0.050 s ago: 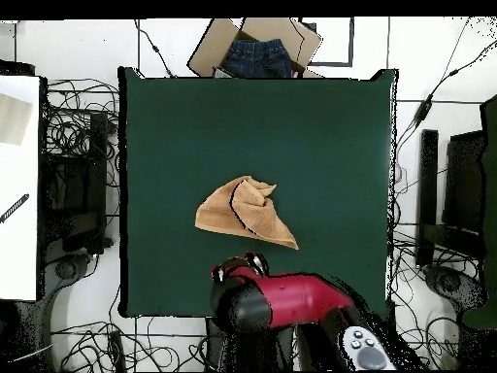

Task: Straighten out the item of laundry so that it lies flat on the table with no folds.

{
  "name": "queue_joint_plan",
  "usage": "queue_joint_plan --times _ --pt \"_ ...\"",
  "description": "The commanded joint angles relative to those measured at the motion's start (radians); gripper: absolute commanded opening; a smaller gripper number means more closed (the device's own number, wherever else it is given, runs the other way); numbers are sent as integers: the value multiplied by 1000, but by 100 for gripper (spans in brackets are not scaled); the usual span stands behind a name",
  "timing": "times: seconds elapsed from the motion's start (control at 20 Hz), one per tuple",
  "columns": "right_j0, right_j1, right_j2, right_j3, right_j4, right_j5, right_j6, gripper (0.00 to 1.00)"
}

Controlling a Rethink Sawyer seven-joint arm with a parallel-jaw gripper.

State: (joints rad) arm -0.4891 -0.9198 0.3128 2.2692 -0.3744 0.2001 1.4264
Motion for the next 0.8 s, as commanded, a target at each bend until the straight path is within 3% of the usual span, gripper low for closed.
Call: queue_joint_plan --times 0.05,0.8 --pt "173 2 -124 53 124 -87 362 100" --pt "570 38 -280 17 393 -111 476 100"
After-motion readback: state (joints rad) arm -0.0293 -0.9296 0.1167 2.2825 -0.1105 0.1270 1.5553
